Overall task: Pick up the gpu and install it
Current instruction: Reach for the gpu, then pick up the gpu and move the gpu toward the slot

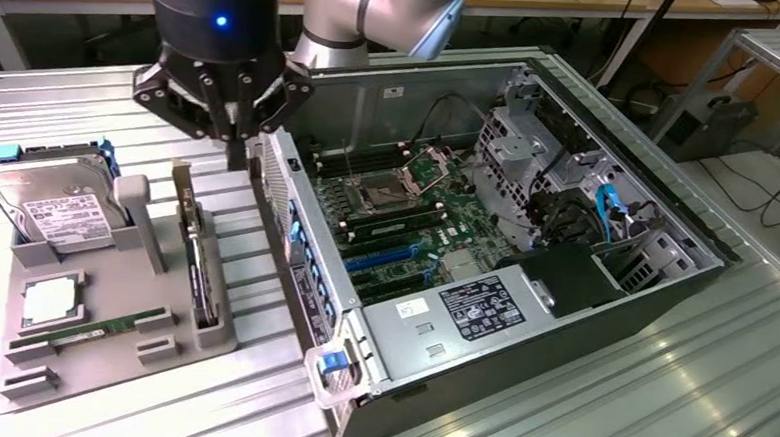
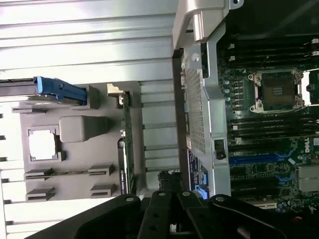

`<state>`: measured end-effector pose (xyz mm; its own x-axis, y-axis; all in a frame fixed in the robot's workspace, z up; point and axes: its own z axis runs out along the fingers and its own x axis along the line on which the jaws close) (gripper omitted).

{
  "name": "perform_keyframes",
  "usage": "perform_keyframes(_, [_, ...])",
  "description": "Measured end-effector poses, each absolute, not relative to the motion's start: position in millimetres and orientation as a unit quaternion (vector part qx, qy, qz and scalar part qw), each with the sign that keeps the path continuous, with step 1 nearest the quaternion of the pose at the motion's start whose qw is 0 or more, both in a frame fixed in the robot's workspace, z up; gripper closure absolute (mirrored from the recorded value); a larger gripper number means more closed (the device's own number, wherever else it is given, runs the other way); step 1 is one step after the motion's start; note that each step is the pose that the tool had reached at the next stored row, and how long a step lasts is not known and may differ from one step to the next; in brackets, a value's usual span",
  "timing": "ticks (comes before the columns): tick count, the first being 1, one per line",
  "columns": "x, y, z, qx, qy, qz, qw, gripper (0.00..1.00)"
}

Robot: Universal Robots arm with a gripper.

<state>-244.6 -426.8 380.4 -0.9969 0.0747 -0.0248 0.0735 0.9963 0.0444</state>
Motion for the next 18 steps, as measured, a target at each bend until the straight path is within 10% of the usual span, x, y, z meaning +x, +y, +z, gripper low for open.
perform_keyframes(18, [-290,-431,365,0.037,0.999,0.022,0.013,0.89])
